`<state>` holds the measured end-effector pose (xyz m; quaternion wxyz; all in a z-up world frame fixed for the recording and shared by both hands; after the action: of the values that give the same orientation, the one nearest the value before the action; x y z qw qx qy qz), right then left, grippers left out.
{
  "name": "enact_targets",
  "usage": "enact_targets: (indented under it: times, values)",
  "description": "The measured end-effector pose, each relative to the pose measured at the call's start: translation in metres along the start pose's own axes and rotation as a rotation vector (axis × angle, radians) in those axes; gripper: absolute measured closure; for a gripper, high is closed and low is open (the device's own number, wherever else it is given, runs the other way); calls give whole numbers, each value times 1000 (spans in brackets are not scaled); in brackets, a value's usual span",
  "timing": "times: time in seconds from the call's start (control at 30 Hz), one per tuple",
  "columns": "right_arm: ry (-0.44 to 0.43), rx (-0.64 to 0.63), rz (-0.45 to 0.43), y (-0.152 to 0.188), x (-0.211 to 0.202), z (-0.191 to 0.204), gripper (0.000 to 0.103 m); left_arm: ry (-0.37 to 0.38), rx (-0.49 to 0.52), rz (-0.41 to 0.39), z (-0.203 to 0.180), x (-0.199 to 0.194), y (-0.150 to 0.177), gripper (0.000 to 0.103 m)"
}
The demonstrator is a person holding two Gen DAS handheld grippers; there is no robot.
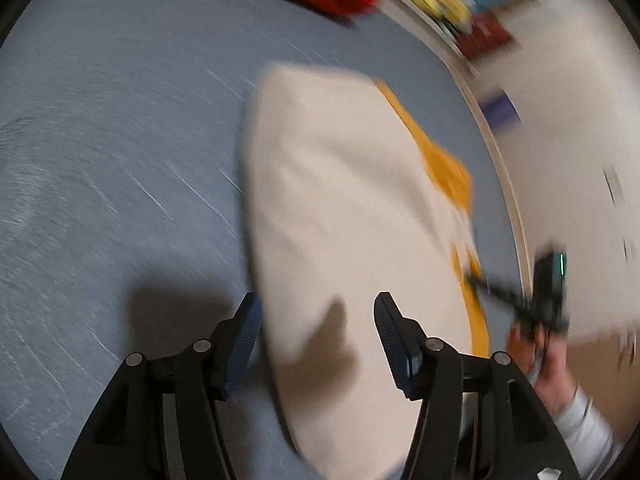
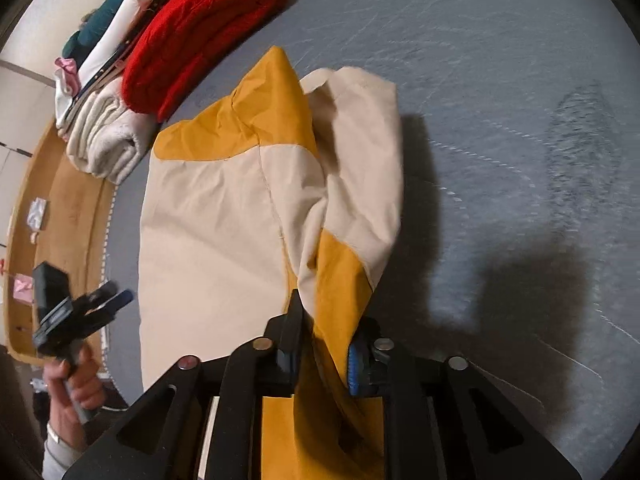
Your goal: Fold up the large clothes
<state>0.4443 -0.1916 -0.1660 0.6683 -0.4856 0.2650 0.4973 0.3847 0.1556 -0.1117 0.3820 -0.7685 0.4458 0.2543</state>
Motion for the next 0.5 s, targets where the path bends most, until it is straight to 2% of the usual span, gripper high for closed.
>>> enact_targets:
  times: [0.07, 0.1, 0.13, 0.23, 0.27, 0.33, 0.4, 0.47, 0.5]
  values:
    - [77, -29, -45, 0, -12, 3, 77, -31, 111, 70, -16, 12, 34, 48]
    - [91, -33, -57, -1, -19, -1, 77, -107, 189, 106, -19, 23, 51, 43]
    - [123, -50, -79, 0, -28, -1, 77, -191, 251, 104, -19, 28, 63, 40]
    - [213, -158, -183, 3, -68, 11, 77, -347, 304, 16, -35, 13, 67, 40]
    - [231, -209, -231, 7, -88, 22, 77, -375, 302, -12, -42, 4, 66, 43]
    - [268, -298, -329, 14, -125, 44, 74, -395, 293, -119, -67, -27, 66, 42]
    - [300, -346, -406, 27, -157, 59, 64, -398, 312, -201, -88, -58, 78, 34]
    - [329, -379, -492, 51, -193, 77, 46, -403, 325, -284, -98, -95, 103, 27]
    - [339, -386, -515, 60, -202, 84, 42, -399, 324, -328, -109, -109, 115, 23]
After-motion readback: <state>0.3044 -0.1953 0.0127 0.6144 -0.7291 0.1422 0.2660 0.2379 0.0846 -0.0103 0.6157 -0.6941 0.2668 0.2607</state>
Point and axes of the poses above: each gripper's, at about its wrist camera, not at the fingertips, and x roughly the way its jaws point, z to its left, y to its underside, the point moved 5 cm from there along x, roughly the way its jaws point, and after that the axes turned 9 degrees about -z, right-handed, at the moved point
